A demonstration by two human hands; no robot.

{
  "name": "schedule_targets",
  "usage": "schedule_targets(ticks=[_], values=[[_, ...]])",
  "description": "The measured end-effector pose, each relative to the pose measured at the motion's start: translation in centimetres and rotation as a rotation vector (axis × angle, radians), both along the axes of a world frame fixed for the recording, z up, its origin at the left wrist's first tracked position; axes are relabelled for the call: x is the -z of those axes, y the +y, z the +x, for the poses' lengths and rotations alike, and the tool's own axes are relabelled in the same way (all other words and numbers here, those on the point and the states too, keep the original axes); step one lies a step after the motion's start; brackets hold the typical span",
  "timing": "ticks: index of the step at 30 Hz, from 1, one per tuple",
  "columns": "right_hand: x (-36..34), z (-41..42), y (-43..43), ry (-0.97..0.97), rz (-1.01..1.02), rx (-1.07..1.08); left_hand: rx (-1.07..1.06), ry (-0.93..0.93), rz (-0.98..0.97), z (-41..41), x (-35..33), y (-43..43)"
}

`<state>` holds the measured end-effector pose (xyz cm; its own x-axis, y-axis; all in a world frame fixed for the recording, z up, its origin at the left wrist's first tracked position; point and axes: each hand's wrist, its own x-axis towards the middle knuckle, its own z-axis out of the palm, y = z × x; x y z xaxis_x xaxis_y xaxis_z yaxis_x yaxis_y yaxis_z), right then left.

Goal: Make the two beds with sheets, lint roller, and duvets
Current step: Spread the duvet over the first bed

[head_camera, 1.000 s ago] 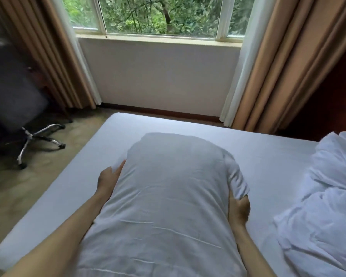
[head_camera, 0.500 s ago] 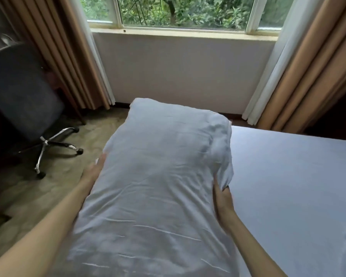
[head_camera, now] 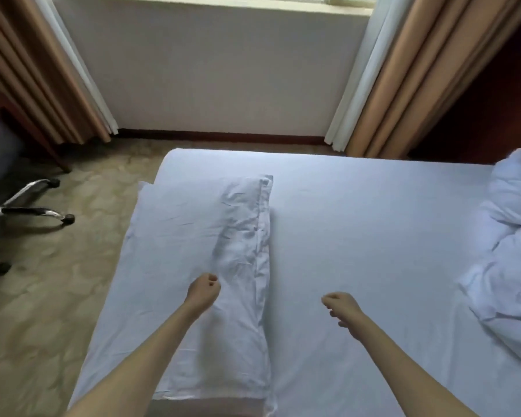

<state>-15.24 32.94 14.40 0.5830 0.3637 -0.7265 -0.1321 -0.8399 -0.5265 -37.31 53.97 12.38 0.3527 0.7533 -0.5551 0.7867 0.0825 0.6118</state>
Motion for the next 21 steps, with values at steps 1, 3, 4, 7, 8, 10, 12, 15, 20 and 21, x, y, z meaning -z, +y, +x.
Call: schedule_targets(ticks=[1,3,4,7,8,10,12,15,20,21], values=[[-0.5,1.2,-0.9,-0.055,0.038,0.038,0.052,-0.019,0.012,2.2,-0.7,-1.1],[-1.5,4.0,-3.2,-0.165,0.09,0.126,0.148,-0.066,0.032,6.8,-1.3,-3.2],[-2.0,5.5,-4.6,-0.207,0.107,0.174,0.189,-0.08,0.033,9.2,-1.5,-4.3],[-3.0,10.4,-10.0,-0.305,0.152,0.287,0.301,-0.103,0.055,16.7,-1.8,-8.2],[-3.2,11.9,-11.6,-0.328,0.162,0.313,0.323,-0.114,0.058,18.8,-2.0,-9.3],[-3.3,15.7,-16.3,-0.364,0.173,0.4,0.392,-0.125,0.046,24.0,-2.1,-13.0],[-3.0,20.0,-21.5,-0.387,0.178,0.473,0.446,-0.136,0.025,29.5,-1.8,-17.2],[-1.8,28.0,-29.2,-0.395,0.179,0.551,0.502,-0.155,0.015,38.4,-0.7,-23.8],[0.8,43.9,-42.2,-0.4,0.136,0.602,0.548,-0.098,-0.025,53.6,3.2,-36.4],[1.1,46.5,-44.9,-0.403,0.108,0.611,0.579,-0.074,-0.05,56.4,3.9,-39.0]])
